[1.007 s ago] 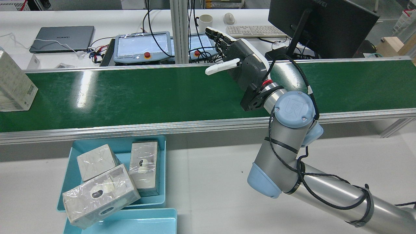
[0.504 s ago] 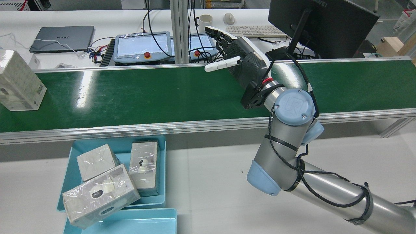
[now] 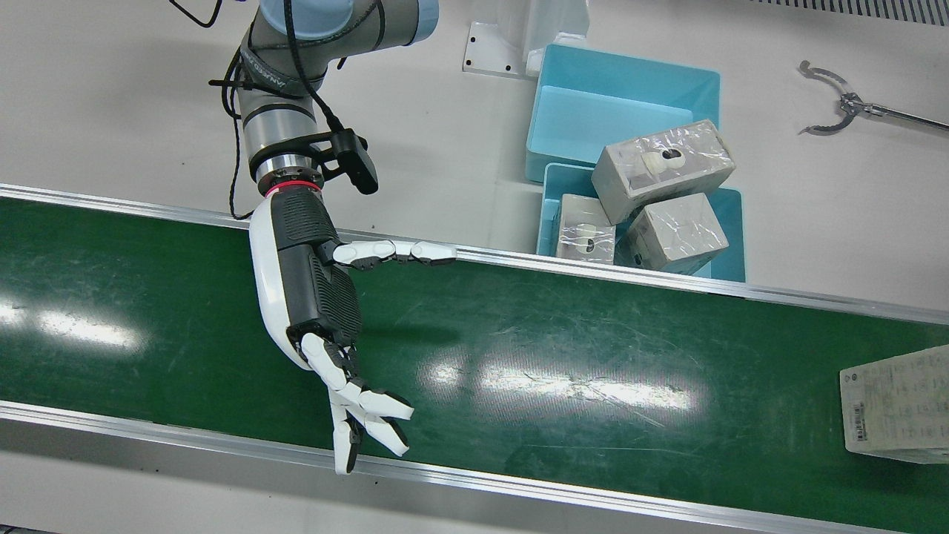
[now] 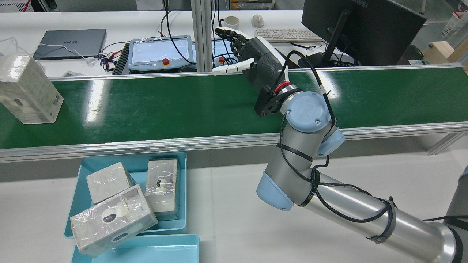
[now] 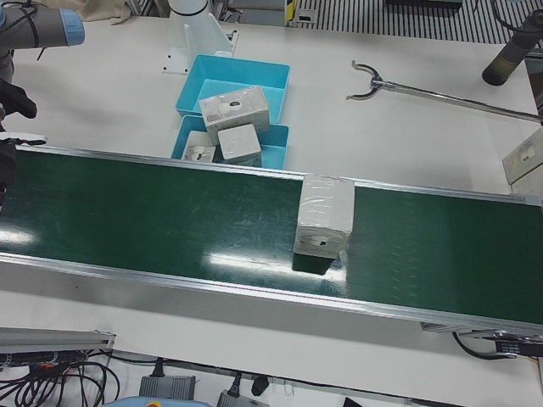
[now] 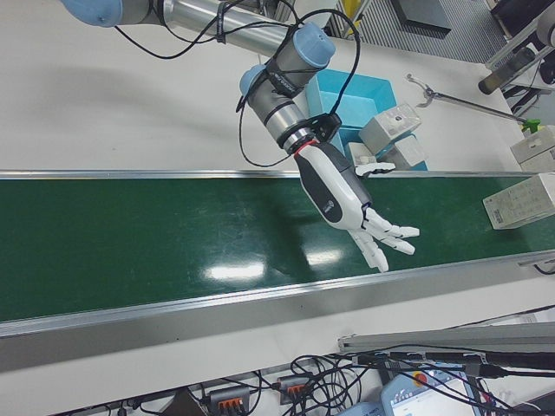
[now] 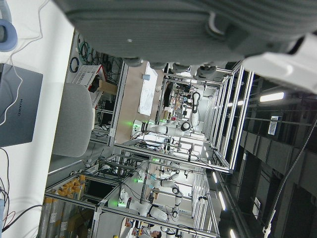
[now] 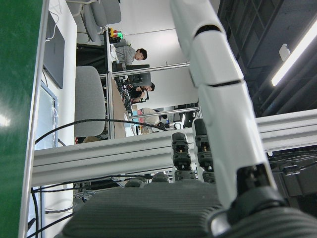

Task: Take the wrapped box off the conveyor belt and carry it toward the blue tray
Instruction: 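Lower the open right hand toward the belt surface, then hold the right hand still as the wrapped white box approaches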

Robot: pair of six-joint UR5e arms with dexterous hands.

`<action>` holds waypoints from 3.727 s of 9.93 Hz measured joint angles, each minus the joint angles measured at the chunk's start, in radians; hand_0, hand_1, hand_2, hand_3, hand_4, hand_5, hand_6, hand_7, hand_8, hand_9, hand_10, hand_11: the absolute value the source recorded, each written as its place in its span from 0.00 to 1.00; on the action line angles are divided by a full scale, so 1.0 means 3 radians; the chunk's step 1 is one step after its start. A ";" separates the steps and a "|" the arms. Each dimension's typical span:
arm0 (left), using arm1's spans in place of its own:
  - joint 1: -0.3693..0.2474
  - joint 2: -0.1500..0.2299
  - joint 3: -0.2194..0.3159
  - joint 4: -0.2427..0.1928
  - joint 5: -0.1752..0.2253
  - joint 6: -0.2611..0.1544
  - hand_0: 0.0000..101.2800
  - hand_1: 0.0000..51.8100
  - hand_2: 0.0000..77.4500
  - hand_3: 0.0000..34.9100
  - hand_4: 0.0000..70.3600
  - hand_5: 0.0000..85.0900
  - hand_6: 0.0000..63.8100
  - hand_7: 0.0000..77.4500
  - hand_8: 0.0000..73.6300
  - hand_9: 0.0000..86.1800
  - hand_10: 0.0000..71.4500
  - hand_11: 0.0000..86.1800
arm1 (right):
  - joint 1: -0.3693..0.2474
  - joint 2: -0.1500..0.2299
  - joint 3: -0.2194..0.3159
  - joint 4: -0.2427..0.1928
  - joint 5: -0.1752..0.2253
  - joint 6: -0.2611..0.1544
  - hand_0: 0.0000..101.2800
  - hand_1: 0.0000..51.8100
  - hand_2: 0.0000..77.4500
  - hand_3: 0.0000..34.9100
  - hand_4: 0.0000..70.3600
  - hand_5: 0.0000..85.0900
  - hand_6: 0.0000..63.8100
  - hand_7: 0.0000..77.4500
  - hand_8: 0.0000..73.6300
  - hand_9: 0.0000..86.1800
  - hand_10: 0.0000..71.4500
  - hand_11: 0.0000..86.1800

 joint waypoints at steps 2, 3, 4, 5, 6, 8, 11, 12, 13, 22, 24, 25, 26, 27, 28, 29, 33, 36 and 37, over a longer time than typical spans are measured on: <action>0.0000 0.0000 0.0000 0.0000 0.0000 0.0000 0.00 0.00 0.01 0.00 0.00 0.01 0.01 0.01 0.01 0.01 0.00 0.01 | -0.0049 0.0107 -0.0062 0.0000 0.0037 -0.0004 0.55 0.43 0.14 0.00 0.26 0.26 0.11 0.14 0.00 0.05 0.00 0.02; 0.0000 0.0000 0.0000 0.0000 0.0000 0.0000 0.00 0.00 0.01 0.00 0.00 0.01 0.01 0.01 0.01 0.01 0.00 0.01 | -0.0098 0.0127 -0.0072 0.0001 0.0070 -0.0015 0.55 0.43 0.14 0.00 0.26 0.26 0.11 0.14 0.00 0.05 0.00 0.02; 0.0000 0.0000 0.0000 0.0000 0.0000 0.0000 0.00 0.00 0.01 0.00 0.00 0.01 0.01 0.01 0.01 0.01 0.01 0.01 | -0.0159 0.0138 -0.0077 0.0003 0.0120 -0.0034 0.55 0.43 0.14 0.00 0.26 0.26 0.11 0.14 0.00 0.05 0.00 0.02; 0.0000 0.0000 0.0000 0.0000 0.0000 0.0000 0.00 0.00 0.01 0.00 0.00 0.01 0.01 0.01 0.01 0.01 0.01 0.01 | -0.0213 0.0149 -0.0081 0.0005 0.0166 -0.0070 0.55 0.43 0.14 0.00 0.26 0.26 0.11 0.14 0.00 0.05 0.00 0.02; 0.0000 0.0000 0.0000 0.0000 0.0000 0.0000 0.00 0.00 0.01 0.00 0.00 0.01 0.01 0.01 0.01 0.01 0.01 0.01 | -0.0259 0.0161 -0.0086 0.0009 0.0194 -0.0127 0.55 0.43 0.11 0.00 0.22 0.24 0.09 0.11 0.02 0.04 0.00 0.02; 0.0000 0.0000 0.0000 0.0000 0.0000 0.0000 0.00 0.00 0.01 0.00 0.00 0.01 0.01 0.01 0.01 0.01 0.01 0.01 | -0.0315 0.0176 -0.0120 0.0023 0.0223 -0.0243 0.55 0.41 0.08 0.00 0.22 0.24 0.09 0.11 0.00 0.03 0.00 0.02; 0.0000 0.0000 0.0000 0.0000 0.0000 0.0000 0.00 0.00 0.01 0.00 0.00 0.01 0.01 0.01 0.01 0.01 0.01 0.01 | -0.0332 0.0164 -0.0142 0.0031 0.0236 -0.0281 0.49 0.22 0.01 0.00 0.17 0.16 0.06 0.07 0.00 0.03 0.00 0.02; 0.0000 0.0000 0.0000 0.0000 0.0000 0.0000 0.00 0.00 0.01 0.00 0.00 0.01 0.01 0.01 0.01 0.01 0.01 0.01 | -0.0335 0.0161 -0.0154 0.0035 0.0238 -0.0282 0.49 0.22 0.01 0.00 0.17 0.16 0.06 0.07 0.00 0.03 0.00 0.02; 0.0000 0.0000 0.0000 0.0000 0.0000 0.0000 0.00 0.00 0.01 0.00 0.00 0.01 0.01 0.01 0.01 0.01 0.01 0.01 | -0.0336 0.0159 -0.0180 0.0039 0.0237 -0.0283 0.49 0.25 0.01 0.00 0.19 0.16 0.06 0.07 0.00 0.03 0.00 0.02; 0.0000 0.0000 0.0000 0.0000 0.0000 0.0000 0.00 0.00 0.01 0.00 0.00 0.01 0.01 0.01 0.01 0.01 0.01 0.01 | -0.0301 0.0096 -0.0246 0.0154 0.0213 -0.0268 0.49 0.28 0.01 0.00 0.17 0.15 0.04 0.05 0.00 0.02 0.00 0.02; 0.0000 0.0000 0.0000 0.0000 0.0000 0.0000 0.00 0.00 0.01 0.00 0.00 0.01 0.01 0.01 0.01 0.01 0.01 0.01 | -0.0299 0.0091 -0.0245 0.0157 0.0212 -0.0268 0.49 0.27 0.01 0.00 0.16 0.16 0.04 0.05 0.00 0.02 0.00 0.02; 0.0000 0.0000 0.0000 0.0000 0.0000 0.0000 0.00 0.00 0.01 0.00 0.00 0.01 0.01 0.01 0.01 0.01 0.01 0.01 | -0.0298 0.0090 -0.0244 0.0157 0.0211 -0.0268 0.49 0.28 0.01 0.00 0.18 0.17 0.05 0.06 0.00 0.02 0.00 0.02; 0.0000 0.0000 0.0000 0.0000 0.0000 0.0000 0.00 0.00 0.01 0.00 0.00 0.01 0.01 0.01 0.01 0.01 0.01 0.01 | -0.0298 0.0089 -0.0243 0.0157 0.0209 -0.0268 0.49 0.28 0.01 0.00 0.18 0.19 0.05 0.07 0.00 0.02 0.00 0.02; 0.0000 0.0000 0.0000 0.0000 0.0000 0.0000 0.00 0.00 0.01 0.00 0.00 0.01 0.01 0.01 0.01 0.01 0.01 0.01 | -0.0298 0.0087 -0.0242 0.0155 0.0209 -0.0268 0.49 0.28 0.01 0.00 0.18 0.19 0.05 0.07 0.00 0.02 0.00 0.02; 0.0000 0.0000 0.0000 0.0000 0.0000 0.0000 0.00 0.00 0.01 0.00 0.00 0.01 0.01 0.01 0.01 0.01 0.01 0.01 | -0.0298 0.0086 -0.0242 0.0154 0.0210 -0.0268 0.49 0.31 0.01 0.00 0.19 0.19 0.06 0.07 0.00 0.02 0.00 0.02; 0.0000 0.0000 0.0000 0.0000 0.0000 0.0000 0.00 0.00 0.01 0.00 0.00 0.01 0.01 0.01 0.01 0.01 0.01 0.01 | -0.0298 0.0083 -0.0242 0.0155 0.0211 -0.0268 0.49 0.31 0.01 0.00 0.19 0.19 0.06 0.07 0.00 0.02 0.00 0.02; 0.0000 0.0000 0.0000 0.0000 0.0000 0.0000 0.00 0.00 0.01 0.00 0.00 0.01 0.01 0.01 0.01 0.01 0.01 0.01 | -0.0298 0.0077 -0.0239 0.0158 0.0216 -0.0268 0.49 0.29 0.01 0.00 0.19 0.19 0.06 0.07 0.00 0.02 0.00 0.02; 0.0000 0.0000 0.0000 0.0000 0.0000 0.0000 0.00 0.00 0.01 0.00 0.00 0.01 0.01 0.01 0.01 0.01 0.01 0.01 | -0.0266 0.0060 -0.0229 0.0157 0.0209 -0.0264 0.49 0.29 0.01 0.00 0.18 0.18 0.06 0.07 0.00 0.02 0.00 0.02; 0.0000 0.0000 0.0000 0.0000 0.0000 0.0000 0.00 0.00 0.01 0.00 0.00 0.01 0.01 0.01 0.01 0.01 0.01 0.01 | -0.0247 0.0042 -0.0220 0.0157 0.0206 -0.0263 0.49 0.29 0.01 0.00 0.18 0.18 0.06 0.08 0.00 0.02 0.00 0.02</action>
